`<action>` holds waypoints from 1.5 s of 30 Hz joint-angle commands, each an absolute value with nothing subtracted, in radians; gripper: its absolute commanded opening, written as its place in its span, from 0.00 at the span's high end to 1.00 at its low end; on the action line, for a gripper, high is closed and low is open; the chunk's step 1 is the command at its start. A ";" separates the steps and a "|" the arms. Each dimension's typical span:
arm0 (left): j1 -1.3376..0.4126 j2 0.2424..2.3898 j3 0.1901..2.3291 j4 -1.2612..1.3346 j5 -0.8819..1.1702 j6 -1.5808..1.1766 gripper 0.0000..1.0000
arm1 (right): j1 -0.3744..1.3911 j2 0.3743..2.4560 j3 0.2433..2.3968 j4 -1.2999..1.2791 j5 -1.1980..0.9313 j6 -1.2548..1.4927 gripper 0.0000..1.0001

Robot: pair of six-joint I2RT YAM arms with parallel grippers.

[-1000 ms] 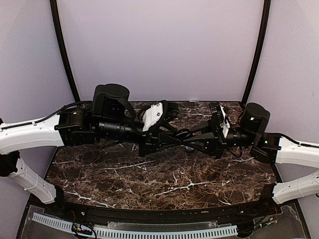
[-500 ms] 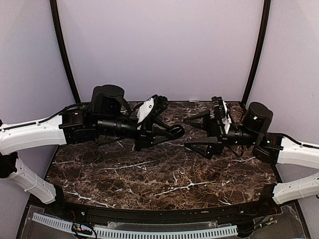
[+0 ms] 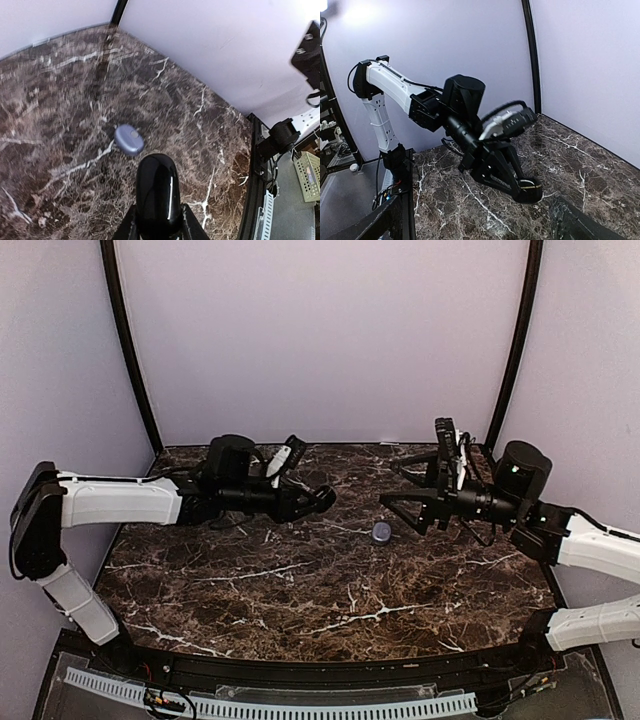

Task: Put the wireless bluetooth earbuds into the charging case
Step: Place the charging case with the earbuds at the center of the board, then reset both arms

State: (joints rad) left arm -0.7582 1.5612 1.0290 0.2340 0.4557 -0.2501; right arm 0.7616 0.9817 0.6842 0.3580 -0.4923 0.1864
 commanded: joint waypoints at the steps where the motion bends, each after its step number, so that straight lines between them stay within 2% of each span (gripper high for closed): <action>1: -0.740 1.709 1.092 0.252 0.479 -0.353 0.97 | 0.747 0.984 0.670 0.350 -0.465 0.216 0.01; 9: -0.724 1.938 1.183 0.290 0.511 -0.459 0.98 | 0.733 0.997 0.655 0.353 -0.448 0.235 0.01; 22: -0.682 2.084 1.207 0.307 0.567 -0.542 0.87 | 0.720 1.019 0.652 0.342 -0.446 0.268 0.01; 24: -0.678 2.090 1.210 0.296 0.571 -0.536 0.78 | 0.715 1.025 0.651 0.338 -0.448 0.278 0.01; 26: -0.675 2.088 1.217 0.280 0.580 -0.525 0.56 | 0.707 1.028 0.653 0.332 -0.457 0.287 0.01; 27: -0.674 2.084 1.221 0.269 0.579 -0.516 0.35 | 0.702 1.029 0.654 0.329 -0.460 0.292 0.01; 29: -0.672 2.066 1.239 0.213 0.554 -0.490 0.18 | 0.688 1.028 0.659 0.323 -0.472 0.299 0.01; 32: -0.670 1.987 1.251 0.128 0.488 -0.443 0.06 | 0.669 1.025 0.660 0.321 -0.482 0.313 0.01; 33: -0.668 1.965 1.262 0.084 0.454 -0.413 0.02 | 0.658 1.025 0.661 0.319 -0.486 0.316 0.01; 39: -0.612 1.778 1.309 -0.148 0.259 -0.344 0.01 | 0.566 1.049 0.647 0.364 -0.547 0.376 0.01; 45: -0.455 1.492 1.137 -0.100 0.179 -0.413 0.01 | 0.419 1.082 0.585 0.471 -0.599 0.475 0.01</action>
